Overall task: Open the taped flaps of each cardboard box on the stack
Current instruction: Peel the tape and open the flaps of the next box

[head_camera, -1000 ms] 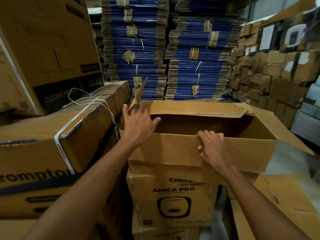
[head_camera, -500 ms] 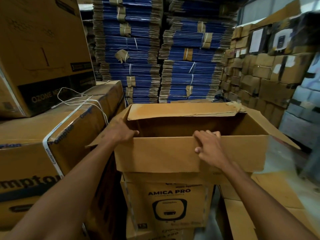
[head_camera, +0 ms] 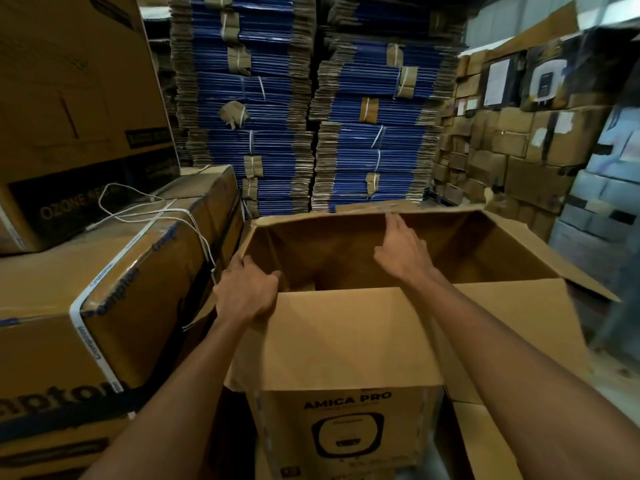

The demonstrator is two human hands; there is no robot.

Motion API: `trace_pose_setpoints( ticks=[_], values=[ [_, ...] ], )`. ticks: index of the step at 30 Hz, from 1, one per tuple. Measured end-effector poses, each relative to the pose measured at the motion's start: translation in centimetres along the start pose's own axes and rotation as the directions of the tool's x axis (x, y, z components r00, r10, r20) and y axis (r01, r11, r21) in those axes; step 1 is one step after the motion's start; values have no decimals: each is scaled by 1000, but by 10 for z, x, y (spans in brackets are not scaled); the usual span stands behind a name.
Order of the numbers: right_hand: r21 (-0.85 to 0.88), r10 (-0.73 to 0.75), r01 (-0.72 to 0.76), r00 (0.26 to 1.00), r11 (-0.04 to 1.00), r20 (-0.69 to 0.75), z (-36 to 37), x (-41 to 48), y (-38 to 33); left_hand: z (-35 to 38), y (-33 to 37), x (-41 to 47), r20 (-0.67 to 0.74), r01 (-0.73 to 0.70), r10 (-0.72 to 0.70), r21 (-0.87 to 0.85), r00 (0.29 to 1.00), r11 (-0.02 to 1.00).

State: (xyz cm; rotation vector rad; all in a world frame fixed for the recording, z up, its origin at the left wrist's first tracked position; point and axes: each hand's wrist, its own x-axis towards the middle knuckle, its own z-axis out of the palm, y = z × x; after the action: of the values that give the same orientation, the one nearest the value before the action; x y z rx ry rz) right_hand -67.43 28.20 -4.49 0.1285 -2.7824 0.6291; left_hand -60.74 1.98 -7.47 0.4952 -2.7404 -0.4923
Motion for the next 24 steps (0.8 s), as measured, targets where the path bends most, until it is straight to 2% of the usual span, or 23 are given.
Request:
trace_pose_setpoints(
  ticks=[3,5,9,13,22,24],
  values=[
    [-113,-60,47,992,992,-111,-1,24,-4,1,-1,2,-8,-1,1,2,1000,1000],
    [-156,-85,68,991,985,-106,-1,45,-2,1,1,4,-3,14,-14,4,1000,1000],
    [-262,-121,106,992,959,-43,8,86,14,0,3,6,-8,50,-49,33,999,998],
    [-316,-70,87,995,945,65,22,116,29,-1,5,8,-12,61,-61,27,998,998],
    [-203,-21,79,962,976,273,25,151,44,-4,11,4,-20,101,-100,33,995,994],
    [-229,-53,117,962,966,268,25,145,46,-6,14,2,-27,101,-101,32,995,994]
  ],
)
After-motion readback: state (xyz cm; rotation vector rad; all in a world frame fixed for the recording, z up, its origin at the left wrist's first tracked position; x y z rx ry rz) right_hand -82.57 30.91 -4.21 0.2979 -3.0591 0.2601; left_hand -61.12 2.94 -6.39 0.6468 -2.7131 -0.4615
